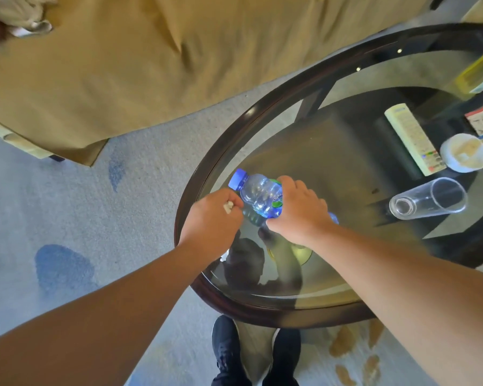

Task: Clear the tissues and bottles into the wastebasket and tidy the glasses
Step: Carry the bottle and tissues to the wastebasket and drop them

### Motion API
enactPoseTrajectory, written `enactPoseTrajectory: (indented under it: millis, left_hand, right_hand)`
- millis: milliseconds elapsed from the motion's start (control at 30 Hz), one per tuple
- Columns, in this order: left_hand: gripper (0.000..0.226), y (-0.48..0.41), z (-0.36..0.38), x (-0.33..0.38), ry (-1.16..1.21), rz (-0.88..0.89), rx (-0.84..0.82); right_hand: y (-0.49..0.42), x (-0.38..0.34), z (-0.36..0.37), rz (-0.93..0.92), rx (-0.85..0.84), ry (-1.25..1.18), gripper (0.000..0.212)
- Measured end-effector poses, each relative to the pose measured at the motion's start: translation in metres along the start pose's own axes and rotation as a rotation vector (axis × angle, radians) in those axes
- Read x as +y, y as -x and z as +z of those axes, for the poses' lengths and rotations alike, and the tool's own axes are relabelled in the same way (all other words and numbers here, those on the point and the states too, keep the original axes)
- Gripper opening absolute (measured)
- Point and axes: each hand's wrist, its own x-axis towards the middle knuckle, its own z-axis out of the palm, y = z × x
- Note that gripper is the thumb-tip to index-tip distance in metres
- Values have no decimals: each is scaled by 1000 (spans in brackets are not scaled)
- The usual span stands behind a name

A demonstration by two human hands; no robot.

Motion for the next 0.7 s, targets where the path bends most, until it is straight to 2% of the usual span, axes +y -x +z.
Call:
enactPoseTrajectory:
  millis: [167,367,500,700]
  left_hand:
    - [17,19,-28,41,21,27,65]
    - [13,51,-77,112,64,126,147]
    - [23,76,-115,176,58,217,248]
    - [26,125,-165,266,36,380,377]
  right_hand:
    - [29,-10,-54,-12,28,-285,69]
    - [72,-23,-150,-27,133,-633,51]
    - [103,-32,-226,-74,223,-717,46]
    - [152,-42,-331,-168,353,-751,56]
